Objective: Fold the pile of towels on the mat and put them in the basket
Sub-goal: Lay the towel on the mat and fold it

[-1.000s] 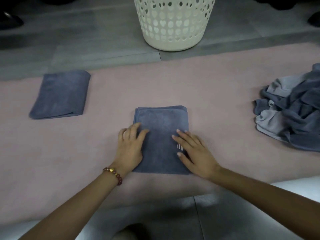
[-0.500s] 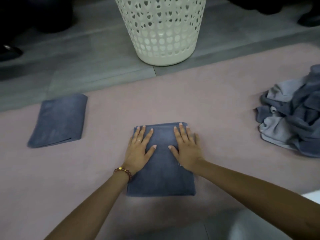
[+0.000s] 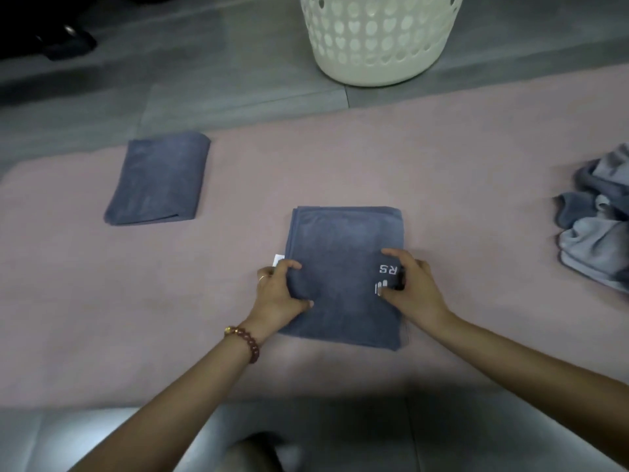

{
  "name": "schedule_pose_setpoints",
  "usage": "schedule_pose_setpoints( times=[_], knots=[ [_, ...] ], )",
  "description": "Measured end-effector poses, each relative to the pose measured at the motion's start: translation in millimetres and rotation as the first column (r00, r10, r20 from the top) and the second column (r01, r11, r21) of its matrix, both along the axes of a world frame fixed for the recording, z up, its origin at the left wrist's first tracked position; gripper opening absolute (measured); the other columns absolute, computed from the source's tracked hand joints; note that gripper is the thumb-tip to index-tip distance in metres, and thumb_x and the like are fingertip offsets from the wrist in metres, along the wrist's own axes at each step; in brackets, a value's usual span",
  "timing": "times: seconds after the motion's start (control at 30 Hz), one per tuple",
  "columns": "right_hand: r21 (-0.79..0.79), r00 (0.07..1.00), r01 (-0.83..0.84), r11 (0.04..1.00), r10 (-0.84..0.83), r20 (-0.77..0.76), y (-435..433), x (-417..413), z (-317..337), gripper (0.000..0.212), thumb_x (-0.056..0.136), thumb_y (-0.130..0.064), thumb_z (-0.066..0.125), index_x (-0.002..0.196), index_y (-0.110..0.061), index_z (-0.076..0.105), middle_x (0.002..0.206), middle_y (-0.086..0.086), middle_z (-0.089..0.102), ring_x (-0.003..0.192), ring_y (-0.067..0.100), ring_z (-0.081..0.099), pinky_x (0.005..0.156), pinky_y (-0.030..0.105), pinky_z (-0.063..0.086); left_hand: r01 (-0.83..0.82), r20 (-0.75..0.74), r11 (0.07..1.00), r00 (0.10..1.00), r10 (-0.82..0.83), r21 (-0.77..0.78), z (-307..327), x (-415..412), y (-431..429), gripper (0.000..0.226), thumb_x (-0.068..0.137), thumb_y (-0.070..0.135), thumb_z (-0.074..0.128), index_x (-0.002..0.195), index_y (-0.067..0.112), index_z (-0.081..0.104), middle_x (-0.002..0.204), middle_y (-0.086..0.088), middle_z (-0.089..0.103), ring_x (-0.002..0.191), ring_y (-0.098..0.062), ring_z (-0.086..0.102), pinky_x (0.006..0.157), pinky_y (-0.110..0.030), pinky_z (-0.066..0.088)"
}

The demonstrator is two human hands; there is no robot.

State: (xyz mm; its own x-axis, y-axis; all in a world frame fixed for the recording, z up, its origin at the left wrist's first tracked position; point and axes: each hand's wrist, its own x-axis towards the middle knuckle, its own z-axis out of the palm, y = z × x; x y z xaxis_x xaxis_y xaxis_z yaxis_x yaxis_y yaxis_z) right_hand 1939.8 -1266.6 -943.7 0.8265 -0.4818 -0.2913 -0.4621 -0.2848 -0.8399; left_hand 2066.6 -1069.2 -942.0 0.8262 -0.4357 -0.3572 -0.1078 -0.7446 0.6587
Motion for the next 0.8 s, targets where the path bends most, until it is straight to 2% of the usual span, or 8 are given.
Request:
schedule_pose_setpoints(
  times=[0.03,0.13,0.2,0.33,0.43,0.57,0.67,0.8],
  knots=[
    [0.043,0.999,0.002,0.999,-0.004,0.042,0,2,-1,0.060,0.072,-0.004,0.069,0.122,-0.029,0.048,0.107,0.005,0.054,0.090,0.008,0.057,0.077,0.018,0.043,0.012,-0.025,1.000,1.000,-0.011,0.011,2,4,-1,0.062,0.064,0.008,0.080,0.110,0.028,0.043,0.117,-0.008,0.034,0.104,-0.014,0.033,0.088,-0.013,0.030],
    [0.131,0.993,-0.036,0.991,0.021,0.115,3,4,2,0.056,0.073,0.012,0.066,0.115,-0.021,0.050,0.100,-0.011,0.057,0.081,-0.016,0.057,0.071,0.003,0.042,0.076,-0.054,0.997,0.996,-0.078,-0.022,3,7,1,0.060,0.065,0.007,0.079,0.104,0.025,0.037,0.113,-0.008,0.041,0.100,-0.014,0.035,0.070,-0.013,0.029],
    [0.148,0.991,-0.083,0.985,0.066,0.119,4,5,7,0.054,0.074,0.013,0.066,0.114,-0.019,0.052,0.104,-0.015,0.055,0.083,-0.024,0.052,0.073,-0.001,0.039,0.091,-0.077,0.991,0.992,-0.099,-0.102,3,7,4,0.057,0.062,0.010,0.077,0.103,0.024,0.040,0.111,-0.004,0.045,0.101,-0.014,0.041,0.071,-0.008,0.031],
    [0.257,0.994,-0.092,0.962,0.075,0.075,4,4,15,0.056,0.076,0.012,0.067,0.121,-0.019,0.052,0.113,-0.007,0.053,0.092,-0.008,0.055,0.078,0.002,0.043,-0.016,-0.212,0.939,0.975,-0.060,-0.343,12,7,5,0.047,0.059,0.015,0.074,0.100,0.024,0.053,0.105,0.009,0.053,0.094,0.001,0.051,0.078,-0.003,0.040],
    [0.320,0.998,-0.043,0.947,0.028,0.051,11,18,33,0.059,0.079,0.013,0.061,0.129,-0.016,0.050,0.121,-0.003,0.051,0.100,0.007,0.053,0.074,0.001,0.044,-0.129,-0.285,0.895,0.959,0.003,-0.427,22,11,4,0.047,0.074,-0.003,0.073,0.113,0.019,0.059,0.112,0.003,0.057,0.096,-0.006,0.057,0.078,-0.006,0.046],
    [0.359,0.992,0.048,0.932,-0.087,0.094,25,54,71,0.059,0.081,0.012,0.053,0.127,-0.024,0.053,0.111,-0.004,0.060,0.087,0.002,0.059,0.067,0.008,0.050,-0.149,-0.273,0.841,0.962,0.002,-0.519,47,40,19,0.052,0.079,-0.003,0.068,0.122,0.024,0.058,0.121,0.005,0.059,0.107,-0.006,0.057,0.091,-0.014,0.046],
    [0.421,0.979,0.017,0.907,-0.101,0.177,38,102,94,0.064,0.080,0.011,0.054,0.124,-0.035,0.054,0.121,-0.004,0.060,0.104,0.011,0.061,0.083,0.021,0.051,-0.130,-0.189,0.765,0.982,0.012,-0.631,81,90,46,0.053,0.078,0.001,0.071,0.122,0.027,0.057,0.122,0.013,0.057,0.104,0.005,0.057,0.091,-0.011,0.045],
    [0.426,0.954,-0.114,0.898,-0.021,0.301,74,202,108,0.073,0.075,0.008,0.062,0.130,-0.038,0.048,0.134,-0.004,0.054,0.119,0.013,0.055,0.104,0.034,0.043,-0.111,-0.053,0.724,0.993,0.103,-0.681,115,180,96,0.051,0.080,-0.003,0.067,0.123,0.024,0.058,0.123,0.013,0.059,0.110,-0.001,0.057,0.095,-0.018,0.046]
  ],
)
